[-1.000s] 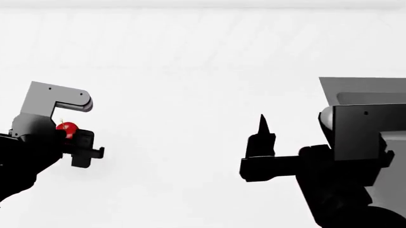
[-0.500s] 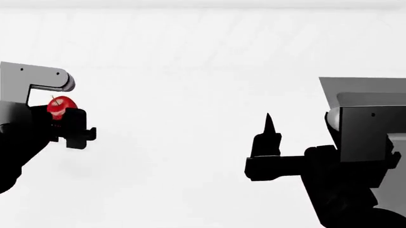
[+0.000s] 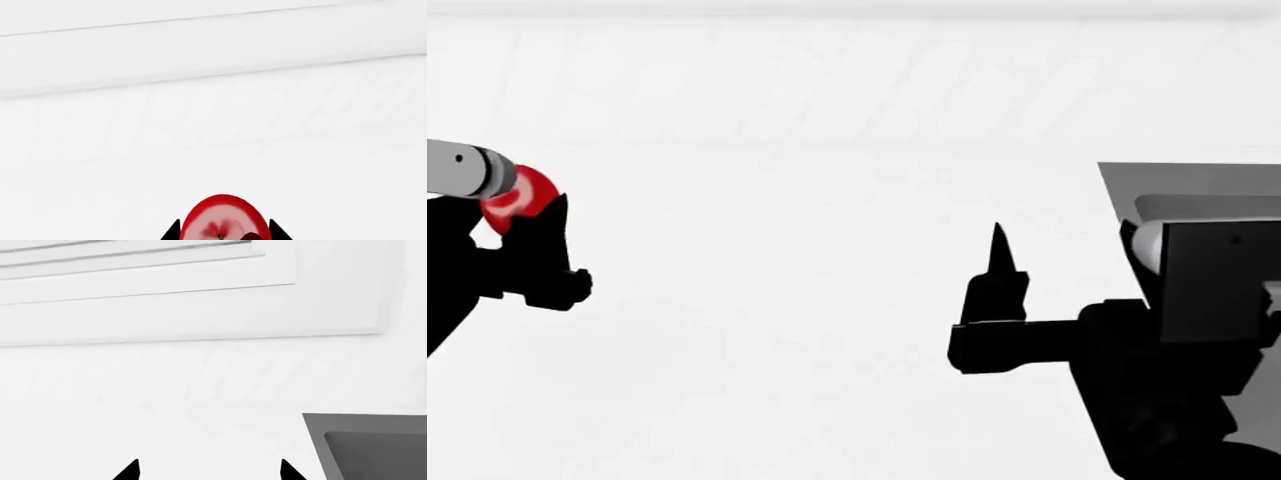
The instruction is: Place the cherry and the sweet potato on separate cutting boards.
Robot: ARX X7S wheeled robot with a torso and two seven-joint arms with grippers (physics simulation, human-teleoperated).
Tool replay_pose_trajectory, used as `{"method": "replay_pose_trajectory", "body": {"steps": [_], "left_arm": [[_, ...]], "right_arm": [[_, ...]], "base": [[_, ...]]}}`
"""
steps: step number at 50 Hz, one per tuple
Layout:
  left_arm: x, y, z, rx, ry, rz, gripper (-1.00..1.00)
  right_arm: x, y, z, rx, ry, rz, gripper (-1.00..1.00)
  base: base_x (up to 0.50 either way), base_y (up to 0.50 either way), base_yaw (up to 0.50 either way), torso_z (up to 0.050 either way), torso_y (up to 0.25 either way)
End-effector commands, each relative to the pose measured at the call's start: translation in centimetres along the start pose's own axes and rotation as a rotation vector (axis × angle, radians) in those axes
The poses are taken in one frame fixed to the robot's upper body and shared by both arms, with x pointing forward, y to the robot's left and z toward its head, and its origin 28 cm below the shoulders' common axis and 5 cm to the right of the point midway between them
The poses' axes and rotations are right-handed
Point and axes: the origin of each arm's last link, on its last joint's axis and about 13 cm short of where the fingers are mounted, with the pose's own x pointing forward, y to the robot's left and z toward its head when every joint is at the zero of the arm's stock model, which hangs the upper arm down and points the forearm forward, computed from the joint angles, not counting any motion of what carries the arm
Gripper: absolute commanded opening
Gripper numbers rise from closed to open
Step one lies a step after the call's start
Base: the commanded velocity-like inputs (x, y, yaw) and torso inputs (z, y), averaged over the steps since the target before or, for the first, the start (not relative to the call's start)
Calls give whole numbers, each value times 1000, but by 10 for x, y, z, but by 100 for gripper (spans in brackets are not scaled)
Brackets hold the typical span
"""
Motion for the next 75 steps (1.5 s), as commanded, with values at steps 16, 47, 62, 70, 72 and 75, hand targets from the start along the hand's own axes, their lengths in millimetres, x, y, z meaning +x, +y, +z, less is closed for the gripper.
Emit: {"method": "replay_pose_trajectory", "body": {"steps": [16, 47, 62, 70, 72, 75], "left_arm": [[-18, -8, -1, -53, -31, -82, -100], [-29, -7, -18, -80, 15, -53, -100], [-35, -8, -15, -84, 52, -53, -100], [-37, -9, -15, -79, 51, -60, -100], [-37, -9, -15, -80, 50, -60, -100], [-38, -9, -19, -80, 58, -64, -100]], "right_arm": [[-6, 2, -5, 16, -39, -5, 100], [-11, 3, -6, -1, -109, 43, 100], [-12, 2, -9, -35, -94, 29, 100], [-12, 4, -12, -30, -87, 39, 100], [-12, 4, -12, -30, -87, 40, 100], [-12, 4, -13, -28, -84, 38, 100]], "base": [[-79, 0, 0, 0, 0], [-92, 0, 0, 0, 0], [0, -153, 0, 0, 0], [0, -500, 0, 0, 0], [0, -500, 0, 0, 0], [0, -500, 0, 0, 0]]}}
